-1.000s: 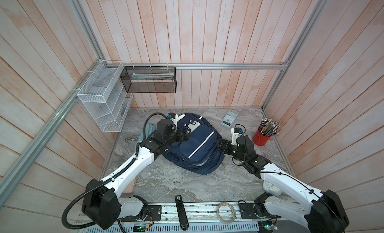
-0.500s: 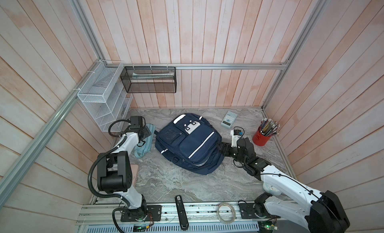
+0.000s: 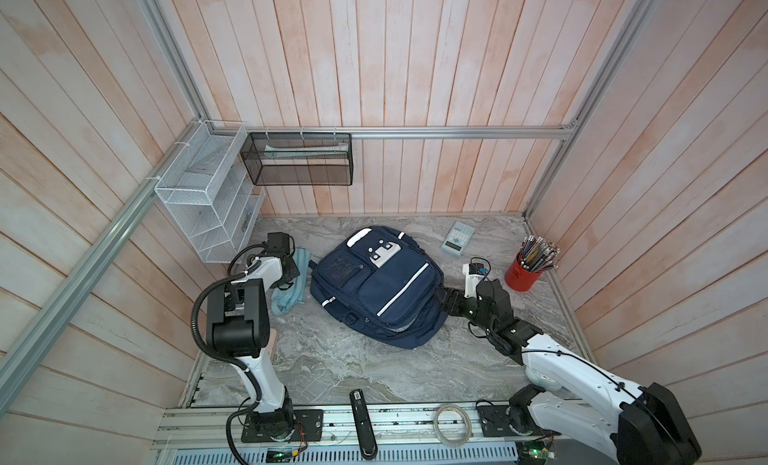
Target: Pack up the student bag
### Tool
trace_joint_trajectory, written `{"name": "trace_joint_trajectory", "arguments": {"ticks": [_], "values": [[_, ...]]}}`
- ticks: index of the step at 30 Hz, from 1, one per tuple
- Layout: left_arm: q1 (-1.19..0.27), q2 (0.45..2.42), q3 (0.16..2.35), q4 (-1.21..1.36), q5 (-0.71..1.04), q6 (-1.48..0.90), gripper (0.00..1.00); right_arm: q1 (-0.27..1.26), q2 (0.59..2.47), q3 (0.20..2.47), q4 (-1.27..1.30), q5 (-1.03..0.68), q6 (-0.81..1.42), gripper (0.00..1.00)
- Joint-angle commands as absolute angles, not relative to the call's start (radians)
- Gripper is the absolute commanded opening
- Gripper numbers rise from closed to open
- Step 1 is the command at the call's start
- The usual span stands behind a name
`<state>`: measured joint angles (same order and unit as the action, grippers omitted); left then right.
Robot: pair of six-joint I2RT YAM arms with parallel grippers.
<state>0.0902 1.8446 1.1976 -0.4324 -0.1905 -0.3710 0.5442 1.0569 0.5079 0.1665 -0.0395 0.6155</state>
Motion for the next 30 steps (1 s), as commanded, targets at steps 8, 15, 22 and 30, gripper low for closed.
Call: {"name": "trace_joint_trajectory", "arguments": {"ticks": [8,15,22,30], "values": [[0.123,1.826,1.107,-0.351,-0.046,-0.325,0.43,0.540,1.108,0.520,0.219,-0.097,0.653,0.65],[0.122,1.783,1.097,-0.351,0.026,-0.333,0.00,0.540,1.118,0.543,0.190,-0.103,0.644,0.65],[0.055,1.520,1.125,-0.444,0.078,-0.354,0.00,0.540,1.083,0.560,0.188,-0.091,0.623,0.65],[-0.055,1.259,1.143,-0.547,0.155,-0.423,0.00,0.548,1.112,0.591,0.236,-0.190,0.651,0.65]]}}
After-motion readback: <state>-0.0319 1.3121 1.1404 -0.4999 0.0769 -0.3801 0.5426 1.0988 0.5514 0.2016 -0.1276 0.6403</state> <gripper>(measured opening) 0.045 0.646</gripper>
